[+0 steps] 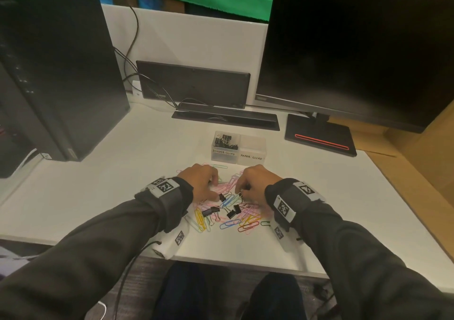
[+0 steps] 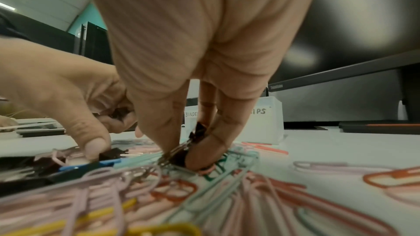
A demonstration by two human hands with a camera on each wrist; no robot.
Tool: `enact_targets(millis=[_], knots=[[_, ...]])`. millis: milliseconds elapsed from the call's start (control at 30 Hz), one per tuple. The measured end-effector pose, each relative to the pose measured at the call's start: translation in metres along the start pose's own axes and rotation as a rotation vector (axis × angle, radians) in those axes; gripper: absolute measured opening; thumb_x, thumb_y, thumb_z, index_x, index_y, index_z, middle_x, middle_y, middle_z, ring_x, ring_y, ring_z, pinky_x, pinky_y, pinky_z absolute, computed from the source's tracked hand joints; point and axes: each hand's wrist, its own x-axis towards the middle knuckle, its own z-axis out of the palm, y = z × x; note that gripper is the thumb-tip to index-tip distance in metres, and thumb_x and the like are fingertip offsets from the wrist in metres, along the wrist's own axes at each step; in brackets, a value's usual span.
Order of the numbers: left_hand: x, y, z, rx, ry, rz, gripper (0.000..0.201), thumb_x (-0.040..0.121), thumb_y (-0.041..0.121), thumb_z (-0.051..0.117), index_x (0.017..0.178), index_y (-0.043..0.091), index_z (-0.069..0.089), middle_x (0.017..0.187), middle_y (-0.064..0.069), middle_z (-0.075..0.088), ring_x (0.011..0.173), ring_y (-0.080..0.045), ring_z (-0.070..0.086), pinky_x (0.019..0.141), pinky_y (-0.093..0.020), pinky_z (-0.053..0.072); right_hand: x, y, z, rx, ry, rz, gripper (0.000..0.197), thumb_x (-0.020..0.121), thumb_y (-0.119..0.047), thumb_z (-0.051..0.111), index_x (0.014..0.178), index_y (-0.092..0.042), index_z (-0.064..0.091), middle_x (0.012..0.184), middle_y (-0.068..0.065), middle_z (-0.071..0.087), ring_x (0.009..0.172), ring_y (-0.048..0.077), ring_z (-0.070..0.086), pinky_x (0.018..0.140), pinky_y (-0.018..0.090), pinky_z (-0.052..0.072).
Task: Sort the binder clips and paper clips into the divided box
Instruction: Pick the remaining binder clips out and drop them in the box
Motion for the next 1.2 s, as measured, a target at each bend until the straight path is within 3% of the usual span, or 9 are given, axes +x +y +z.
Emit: enact_targets(millis=[167, 367, 500, 600, 700, 833, 933, 1100, 1200], knots=[[-0.001, -0.008, 0.002, 0.177, -0.035, -0.046, 0.042, 0.076, 0.054, 0.066, 0.097, 0.018, 0.059, 0.092, -0.002, 0.062, 0.086, -0.024, 0.062, 0.071, -0.031, 0.046, 0.000, 0.006, 0.004, 0.028, 0.025, 0.024, 0.020, 0.086, -0.014, 0.060, 0.101, -0.016, 0.074, 0.104, 0.006, 0.068, 0.084, 0.017, 0.061, 0.076, 0.023, 0.051], [0.000, -0.011, 0.003, 0.081, -0.086, -0.018, 0.024, 0.084, 0.039, 0.065, 0.077, 0.019, 0.056, 0.078, 0.000, 0.060, 0.072, -0.020, 0.056, 0.065, -0.029, 0.043, -0.003, 0.015, 0.005, 0.128, 0.108, 0.037, 0.011, 0.085, -0.013, 0.063, 0.090, -0.013, 0.073, 0.094, 0.004, 0.070, 0.079, 0.013, 0.056, 0.058, 0.012, 0.037], [0.000, -0.013, 0.003, 0.072, -0.089, 0.027, 0.016, 0.088, 0.032, 0.059, 0.080, 0.018, 0.057, 0.082, -0.001, 0.063, 0.073, -0.020, 0.055, 0.062, -0.026, 0.040, -0.005, 0.020, 0.005, 0.170, 0.133, 0.039, 0.010, 0.085, -0.011, 0.063, 0.086, -0.012, 0.073, 0.090, 0.006, 0.072, 0.078, 0.017, 0.058, 0.065, 0.019, 0.045], [0.000, -0.011, 0.003, 0.118, -0.082, 0.041, 0.013, 0.090, 0.027, 0.050, 0.086, 0.016, 0.056, 0.087, -0.004, 0.061, 0.077, -0.022, 0.053, 0.066, -0.027, 0.040, -0.006, 0.025, 0.005, 0.197, 0.177, 0.076, 0.014, 0.088, -0.013, 0.061, 0.091, -0.017, 0.074, 0.096, 0.007, 0.071, 0.087, 0.022, 0.064, 0.079, 0.029, 0.054], [0.000, -0.009, 0.001, 0.163, -0.081, 0.032, 0.016, 0.094, 0.022, 0.041, 0.086, 0.013, 0.052, 0.086, -0.006, 0.057, 0.076, -0.024, 0.050, 0.067, -0.029, 0.037, -0.008, 0.029, 0.000, 0.198, 0.191, 0.093, 0.024, 0.090, -0.012, 0.057, 0.103, -0.024, 0.073, 0.097, 0.005, 0.069, 0.088, 0.023, 0.064, 0.081, 0.028, 0.052], [0.000, -0.010, 0.002, 0.155, -0.037, 0.009, 0.023, 0.096, 0.018, 0.038, 0.089, 0.007, 0.057, 0.093, -0.012, 0.064, 0.079, -0.027, 0.054, 0.070, -0.030, 0.042, -0.011, 0.027, -0.015, 0.067, 0.060, 0.079, 0.033, 0.089, -0.008, 0.057, 0.111, -0.026, 0.072, 0.099, 0.005, 0.070, 0.089, 0.022, 0.065, 0.080, 0.027, 0.052], [0.005, -0.015, -0.007, -0.084, 0.077, -0.014, 0.033, 0.096, 0.015, 0.039, 0.095, 0.007, 0.070, 0.093, -0.008, 0.069, 0.084, -0.026, 0.061, 0.075, -0.028, 0.046, -0.010, 0.017, -0.015, -0.071, -0.034, 0.022, 0.037, 0.087, -0.002, 0.058, 0.114, -0.025, 0.071, 0.108, 0.005, 0.068, 0.095, 0.022, 0.064, 0.081, 0.027, 0.053], [0.015, -0.006, -0.029, -1.051, 0.125, -0.235, 0.032, 0.091, 0.001, 0.038, 0.070, 0.005, 0.061, 0.056, -0.006, 0.046, 0.043, -0.014, 0.036, 0.043, -0.018, 0.033, 0.002, 0.009, -0.008, -0.163, -0.072, -0.004, 0.032, 0.084, -0.001, 0.064, 0.112, -0.015, 0.071, 0.113, 0.008, 0.068, 0.098, 0.023, 0.065, 0.086, 0.031, 0.055], [0.022, -0.002, -0.039, -1.436, 0.040, -0.273, 0.025, 0.090, 0.009, 0.038, 0.071, 0.008, 0.054, 0.054, -0.003, 0.041, 0.042, -0.012, 0.030, 0.039, -0.019, 0.026, 0.004, 0.011, -0.009, -0.175, -0.049, 0.000, 0.025, 0.085, -0.007, 0.065, 0.109, -0.010, 0.070, 0.111, 0.009, 0.065, 0.094, 0.023, 0.061, 0.080, 0.026, 0.050]])
